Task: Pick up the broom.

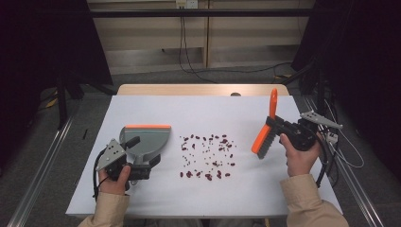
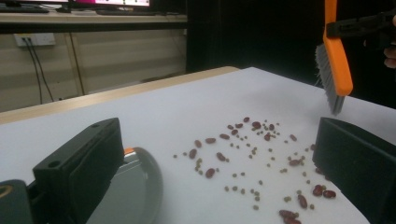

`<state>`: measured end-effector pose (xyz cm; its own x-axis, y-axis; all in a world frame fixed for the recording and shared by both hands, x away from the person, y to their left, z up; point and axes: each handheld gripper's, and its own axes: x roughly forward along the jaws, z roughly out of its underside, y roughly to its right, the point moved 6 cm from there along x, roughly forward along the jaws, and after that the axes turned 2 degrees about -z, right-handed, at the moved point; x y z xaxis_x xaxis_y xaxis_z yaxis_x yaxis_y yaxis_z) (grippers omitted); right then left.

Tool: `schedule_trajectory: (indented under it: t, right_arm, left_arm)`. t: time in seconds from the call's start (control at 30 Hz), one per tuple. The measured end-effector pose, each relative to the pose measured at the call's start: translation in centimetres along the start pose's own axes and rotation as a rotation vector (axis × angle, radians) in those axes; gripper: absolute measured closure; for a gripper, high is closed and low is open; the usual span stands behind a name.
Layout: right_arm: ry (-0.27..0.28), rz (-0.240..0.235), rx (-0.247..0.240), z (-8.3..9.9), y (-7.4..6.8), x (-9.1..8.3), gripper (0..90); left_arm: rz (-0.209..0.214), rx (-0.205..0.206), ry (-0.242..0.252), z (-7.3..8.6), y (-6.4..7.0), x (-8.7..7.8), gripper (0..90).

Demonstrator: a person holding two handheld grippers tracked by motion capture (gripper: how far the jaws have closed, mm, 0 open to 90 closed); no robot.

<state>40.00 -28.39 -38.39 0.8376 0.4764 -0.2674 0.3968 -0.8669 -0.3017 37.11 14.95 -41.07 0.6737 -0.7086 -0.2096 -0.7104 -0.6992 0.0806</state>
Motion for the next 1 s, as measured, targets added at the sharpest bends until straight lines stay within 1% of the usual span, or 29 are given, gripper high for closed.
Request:
schedule_trajectory:
  t: [0.03,0.13,0.17,0.2,0.27,0.3,0.33,0.37,0.53,0.6,0.63,0.73,0.77,0.83,1.0]
  right_arm:
    - [0.004,-0.003,-0.003,-0.1,-0.3,0.1,71.5]
    - [-0.002,-0.020,-0.015,-0.3,-1.3,0.6,71.5]
    - [-0.001,-0.023,-0.021,-0.4,-1.6,0.8,71.5]
    - [-0.002,-0.031,-0.018,-0.4,-1.9,1.0,71.5]
    - [-0.003,-0.043,-0.022,-0.5,-2.6,1.4,71.5]
    - [-0.005,-0.057,-0.017,-0.5,-3.2,1.8,71.5]
    - [-0.005,-0.057,-0.017,-0.5,-3.2,1.8,71.5]
    - [-0.007,-0.066,-0.017,-0.6,-3.5,2.1,71.5]
    - [-0.020,-0.096,-0.034,-0.8,-5.4,3.3,71.5]
    - [-0.026,-0.109,-0.044,-0.9,-6.2,3.8,71.5]
    - [-0.030,-0.116,-0.047,-0.9,-6.6,4.0,71.5]
    - [-0.033,-0.129,-0.050,-0.8,-7.5,4.7,71.5]
    - [-0.032,-0.130,-0.056,-0.8,-7.7,4.9,71.5]
    - [-0.040,-0.132,-0.064,-0.8,-8.2,5.3,71.5]
    - [-0.045,-0.144,-0.080,-0.7,-9.2,6.2,71.5]
  left_arm:
    - [0.008,0.006,-0.002,-0.1,0.1,0.3,1.8]
    - [0.028,-0.005,-0.008,-0.2,0.7,1.0,1.8]
    - [0.033,0.002,-0.011,-0.3,0.8,1.3,1.8]
    - [0.043,0.002,-0.009,-0.3,1.0,1.5,1.9]
    - [0.049,0.000,-0.019,-0.3,1.3,2.1,2.0]
    - [0.054,-0.001,-0.022,-0.4,1.5,2.4,2.1]
    - [0.057,-0.004,-0.028,-0.4,1.7,2.7,2.1]
    - [0.062,-0.006,-0.031,-0.4,1.9,3.1,2.3]
    - [0.118,-0.002,-0.059,-0.7,3.4,4.7,4.1]
    - [0.128,-0.002,-0.068,-0.7,3.9,5.4,4.2]
    - [0.133,-0.010,-0.066,-0.7,4.1,5.7,4.2]
    - [0.144,-0.014,-0.070,-0.8,4.6,6.3,4.6]
    - [0.146,-0.020,-0.073,-0.8,4.7,6.5,4.5]
    - [0.149,-0.016,-0.077,-0.8,4.9,6.9,4.5]
    - [0.164,-0.032,-0.090,-0.8,5.3,7.8,5.6]
